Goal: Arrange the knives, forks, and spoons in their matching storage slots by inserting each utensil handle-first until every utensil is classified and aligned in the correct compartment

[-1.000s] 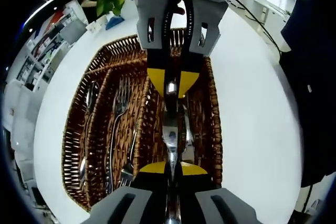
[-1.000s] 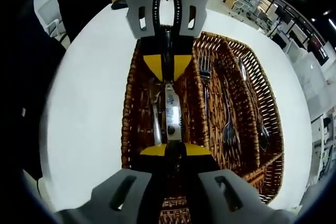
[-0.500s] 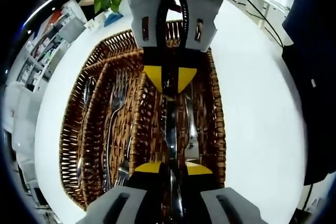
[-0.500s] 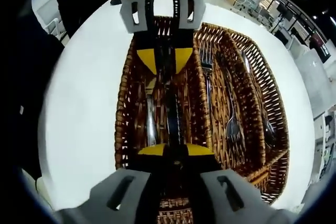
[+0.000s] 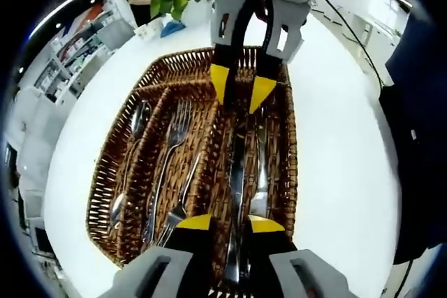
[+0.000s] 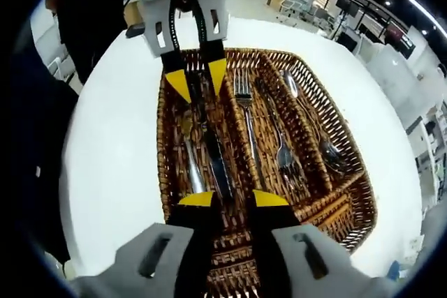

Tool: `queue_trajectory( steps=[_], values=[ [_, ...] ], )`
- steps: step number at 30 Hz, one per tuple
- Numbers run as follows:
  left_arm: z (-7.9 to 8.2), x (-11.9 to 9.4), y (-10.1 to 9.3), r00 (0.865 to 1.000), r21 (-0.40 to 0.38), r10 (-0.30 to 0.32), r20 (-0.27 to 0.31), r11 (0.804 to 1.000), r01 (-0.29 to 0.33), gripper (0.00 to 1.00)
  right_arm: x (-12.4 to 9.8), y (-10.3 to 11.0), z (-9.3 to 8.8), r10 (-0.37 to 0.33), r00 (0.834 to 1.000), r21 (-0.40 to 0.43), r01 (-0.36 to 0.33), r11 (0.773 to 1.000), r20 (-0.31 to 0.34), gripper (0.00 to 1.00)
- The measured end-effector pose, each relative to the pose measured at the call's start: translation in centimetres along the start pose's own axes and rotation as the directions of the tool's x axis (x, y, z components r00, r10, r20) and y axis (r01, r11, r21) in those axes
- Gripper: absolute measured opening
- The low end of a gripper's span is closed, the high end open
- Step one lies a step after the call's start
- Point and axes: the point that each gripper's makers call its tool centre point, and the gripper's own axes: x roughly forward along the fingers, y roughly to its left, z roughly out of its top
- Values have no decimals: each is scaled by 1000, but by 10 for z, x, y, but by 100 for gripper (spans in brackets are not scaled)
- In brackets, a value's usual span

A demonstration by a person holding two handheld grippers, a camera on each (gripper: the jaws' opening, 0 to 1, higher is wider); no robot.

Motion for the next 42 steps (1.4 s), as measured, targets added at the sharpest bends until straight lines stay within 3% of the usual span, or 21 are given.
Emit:
queue_trajectory(
  steps=[5,12,18,20,27,30,33,35,39,42],
  values=[
    [12,-10,3,996,-109,33,79,994,-24,27,-11,2,7,-45,996,151,32,988,80,33],
    [27,-26,1,980,-233,91,176,971,-49,41,-24,4,13,-109,983,269,66,961,148,53],
    [33,-42,-6,951,-334,166,261,940,-72,54,-42,2,19,-201,958,350,120,929,206,74],
    [34,-47,-9,935,-379,197,296,922,-74,54,-48,3,18,-218,953,373,128,919,211,77],
    [27,-58,-26,909,-458,251,332,885,-77,64,-67,7,12,-290,928,436,167,884,234,90],
    [24,-64,-35,902,-489,271,337,868,-79,66,-74,12,3,-310,923,470,174,865,228,95],
    [26,-71,-42,881,-520,298,368,851,-71,70,-82,17,-6,-333,917,504,185,844,222,99],
    [23,-76,-46,876,-529,313,367,845,-80,74,-87,21,-14,-344,914,521,190,832,216,99],
    [18,-83,-50,866,-548,345,361,830,-102,78,-92,32,-27,-348,918,505,212,837,192,99],
    [17,-89,-59,864,-542,346,365,834,-105,83,-102,36,-31,-375,905,477,243,845,202,99]
  ],
)
